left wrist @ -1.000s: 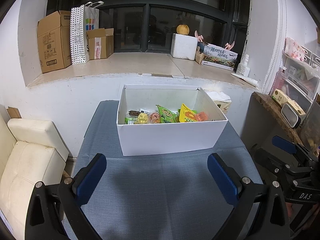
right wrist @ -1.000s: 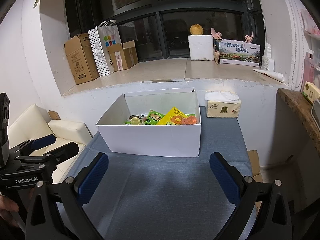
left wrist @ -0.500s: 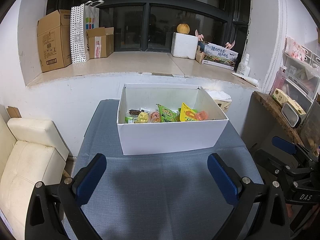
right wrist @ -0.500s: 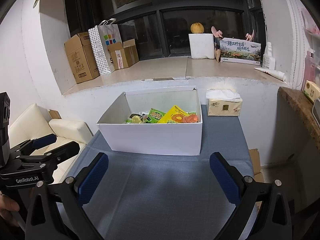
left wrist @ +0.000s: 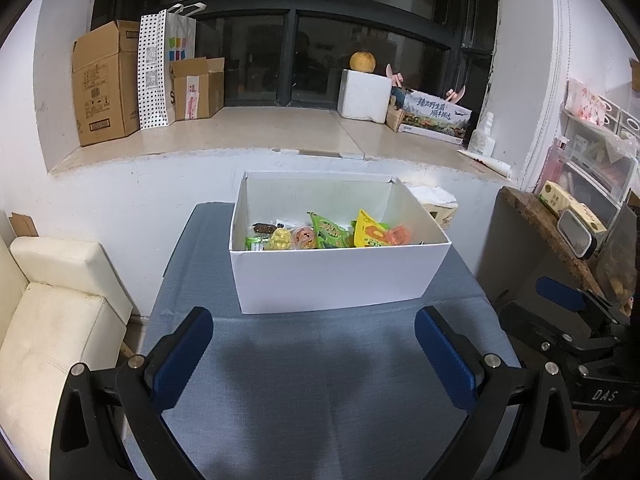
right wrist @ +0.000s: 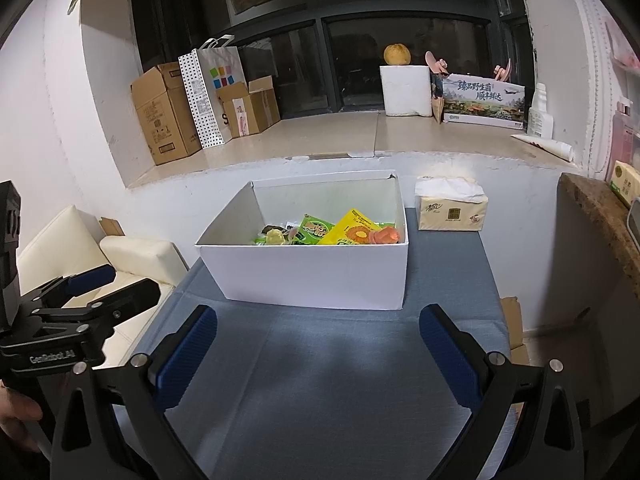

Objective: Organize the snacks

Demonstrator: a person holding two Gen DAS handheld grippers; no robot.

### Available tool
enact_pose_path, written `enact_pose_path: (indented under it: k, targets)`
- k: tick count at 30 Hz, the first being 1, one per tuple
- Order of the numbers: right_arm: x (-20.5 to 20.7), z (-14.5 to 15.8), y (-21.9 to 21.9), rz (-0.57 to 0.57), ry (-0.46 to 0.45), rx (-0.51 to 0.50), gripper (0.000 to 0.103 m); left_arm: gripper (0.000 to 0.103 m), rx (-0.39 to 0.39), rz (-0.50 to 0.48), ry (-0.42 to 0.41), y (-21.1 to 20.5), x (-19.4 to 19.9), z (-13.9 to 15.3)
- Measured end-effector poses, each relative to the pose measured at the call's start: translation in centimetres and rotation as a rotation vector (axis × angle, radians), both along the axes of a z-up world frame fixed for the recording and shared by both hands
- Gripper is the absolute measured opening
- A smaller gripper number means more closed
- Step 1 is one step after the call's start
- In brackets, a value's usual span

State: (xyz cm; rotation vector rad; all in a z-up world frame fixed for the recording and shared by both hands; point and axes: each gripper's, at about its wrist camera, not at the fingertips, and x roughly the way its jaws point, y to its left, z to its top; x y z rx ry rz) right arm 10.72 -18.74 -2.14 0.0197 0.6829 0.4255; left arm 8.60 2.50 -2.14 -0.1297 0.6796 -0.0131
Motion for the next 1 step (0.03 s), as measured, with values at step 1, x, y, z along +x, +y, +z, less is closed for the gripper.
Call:
enact_pose_path:
  k: [1]
  targets:
    - [0.06,0.00,-0.02,0.000,0.000,0.001,0.103,0.103,0.002,0.004,-0.001,-0.02,0.02,0.04]
